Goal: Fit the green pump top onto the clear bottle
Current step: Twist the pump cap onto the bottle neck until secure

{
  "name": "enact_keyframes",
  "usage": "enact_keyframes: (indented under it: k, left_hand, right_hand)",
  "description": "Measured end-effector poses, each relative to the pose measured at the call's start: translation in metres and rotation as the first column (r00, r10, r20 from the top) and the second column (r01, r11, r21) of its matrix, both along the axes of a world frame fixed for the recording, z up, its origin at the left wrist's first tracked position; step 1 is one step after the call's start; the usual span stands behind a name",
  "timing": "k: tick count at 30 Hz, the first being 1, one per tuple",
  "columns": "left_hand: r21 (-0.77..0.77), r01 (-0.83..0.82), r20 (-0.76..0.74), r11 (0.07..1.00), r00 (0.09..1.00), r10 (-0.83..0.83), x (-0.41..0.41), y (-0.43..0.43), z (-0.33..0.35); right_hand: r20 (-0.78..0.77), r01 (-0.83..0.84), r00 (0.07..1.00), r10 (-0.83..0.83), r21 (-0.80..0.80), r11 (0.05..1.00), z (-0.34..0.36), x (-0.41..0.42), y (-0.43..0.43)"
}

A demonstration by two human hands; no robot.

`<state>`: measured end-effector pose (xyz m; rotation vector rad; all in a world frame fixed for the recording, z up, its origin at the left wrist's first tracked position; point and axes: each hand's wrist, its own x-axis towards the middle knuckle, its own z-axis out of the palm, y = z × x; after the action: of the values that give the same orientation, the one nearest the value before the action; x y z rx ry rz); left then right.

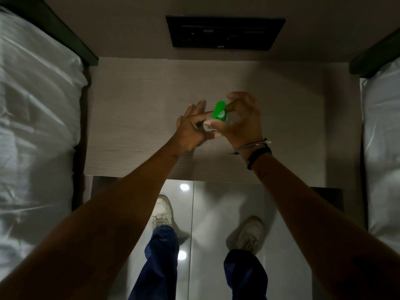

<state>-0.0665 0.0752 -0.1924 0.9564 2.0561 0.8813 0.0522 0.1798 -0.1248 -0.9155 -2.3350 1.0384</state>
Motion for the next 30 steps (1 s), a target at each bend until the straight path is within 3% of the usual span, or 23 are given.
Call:
enact_keyframes:
  k: [2,4,8,13,16,20,25,30]
  left_hand:
    - [0.022,0.009,-0.023,1.000,1.000,-0.009,-0.002,-0.002,-0.004]
    - [0.053,0.006,-0.014,0.999,1.000,-0.005,-0.002,-0.005,-0.005]
    - [0.079,-0.005,-0.025,0.997,1.000,0.007,0.000,-0.003,-0.008]
    - [0.127,0.013,-0.036,0.992,0.999,-0.009,-0.006,-0.004,-0.018]
    - [0.105,0.054,-0.043,0.993,0.998,-0.050,-0.008,-0.006,-0.019]
    - [0.132,0.042,-0.032,0.990,0.999,-0.038,-0.007,-0.005,-0.018]
    - [0.060,0.005,-0.024,0.998,1.000,-0.003,-0.005,-0.004,-0.018]
    - [0.087,0.021,-0.057,0.996,0.998,-0.016,-0.005,-0.004,-0.018]
  right_hand:
    - [0.062,0.010,0.998,-0.013,0.046,0.999,-0.001,-0.002,-0.002]
    - [0.076,-0.069,0.995,0.069,-0.006,0.998,-0.001,0.001,-0.006]
    - [0.004,-0.194,0.981,0.194,-0.021,0.981,-0.005,0.008,0.003]
    - [0.041,-0.055,0.998,0.052,0.062,0.997,-0.002,0.000,0.001]
    - [0.073,-0.118,0.991,0.114,0.044,0.992,-0.001,-0.002,-0.005]
    - [-0.007,-0.200,0.980,0.200,0.000,0.980,-0.001,0.002,0.002]
    - [0.097,-0.020,0.995,0.012,0.074,0.997,0.005,-0.009,-0.002]
    - [0.029,-0.171,0.984,0.177,-0.148,0.974,0.000,0.000,0.003]
